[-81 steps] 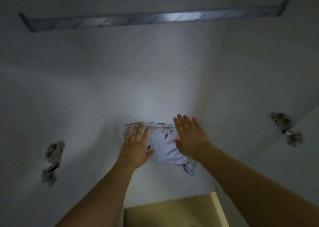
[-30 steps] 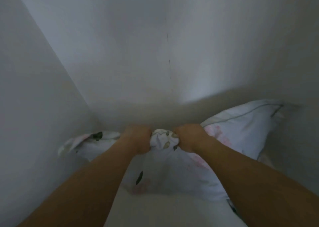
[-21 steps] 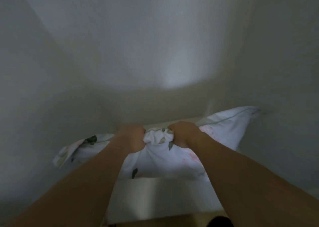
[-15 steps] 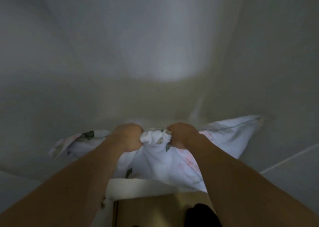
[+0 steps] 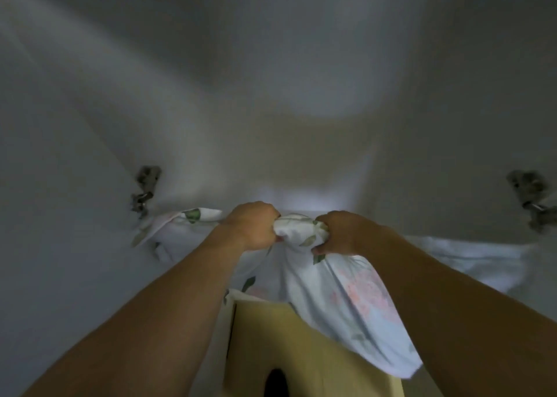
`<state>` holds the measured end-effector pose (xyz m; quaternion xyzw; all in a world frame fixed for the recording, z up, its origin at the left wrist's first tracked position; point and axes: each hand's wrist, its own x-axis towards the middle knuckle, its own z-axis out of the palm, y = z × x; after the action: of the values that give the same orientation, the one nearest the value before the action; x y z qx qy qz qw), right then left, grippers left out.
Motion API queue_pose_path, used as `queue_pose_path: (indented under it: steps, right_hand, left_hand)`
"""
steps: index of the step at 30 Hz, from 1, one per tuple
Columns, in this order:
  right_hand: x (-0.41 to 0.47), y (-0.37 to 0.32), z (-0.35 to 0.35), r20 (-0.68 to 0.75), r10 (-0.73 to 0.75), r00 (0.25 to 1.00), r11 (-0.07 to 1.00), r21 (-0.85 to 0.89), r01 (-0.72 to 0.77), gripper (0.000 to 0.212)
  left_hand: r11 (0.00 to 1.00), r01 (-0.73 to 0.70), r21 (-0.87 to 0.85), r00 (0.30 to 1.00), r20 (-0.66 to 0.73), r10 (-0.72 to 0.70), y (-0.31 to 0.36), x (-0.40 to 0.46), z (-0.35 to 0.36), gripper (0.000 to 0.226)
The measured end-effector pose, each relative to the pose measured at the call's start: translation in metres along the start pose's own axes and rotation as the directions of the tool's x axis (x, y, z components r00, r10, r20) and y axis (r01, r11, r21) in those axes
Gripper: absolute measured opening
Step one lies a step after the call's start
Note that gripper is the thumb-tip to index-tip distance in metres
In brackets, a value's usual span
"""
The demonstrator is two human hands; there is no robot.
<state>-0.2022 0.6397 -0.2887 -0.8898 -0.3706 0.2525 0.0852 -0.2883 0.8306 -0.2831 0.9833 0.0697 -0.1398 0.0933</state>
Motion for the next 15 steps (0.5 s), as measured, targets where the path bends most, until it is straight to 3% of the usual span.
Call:
queue_pose_path:
  steps: [3, 10, 13, 15]
  right_hand:
    - [-0.013, -0.009, -0.012, -0.014, -0.035, 0.999, 0.999, -0.014, 0.035, 0.032]
    - [-0.035, -0.039, -0.007, -0.093, -0.114, 0.989, 0.993, -0.046, 0.11, 0.037]
    - [-0.043, -0.062, -0.013, -0.113, -0.143, 0.983, 0.989, -0.037, 0.14, 0.042]
    - [-0.047, -0.076, -0.017, -0.147, -0.124, 0.981, 0.992, -0.014, 0.123, 0.042]
  left_hand:
    - [0.999, 0.047, -0.005, 0.994, -0.094, -0.047, 0.013, -0.021, -0.01, 0.035]
    - [0.979, 0.197, 0.048, 0.95, -0.255, -0.178, 0.019, -0.069, -0.018, 0.033]
    - [0.954, 0.296, -0.047, 0.855, -0.433, -0.286, 0.015, -0.108, -0.009, 0.055]
    - [0.907, 0.368, -0.207, 0.724, -0.549, -0.419, 0.009, -0.141, -0.007, 0.066]
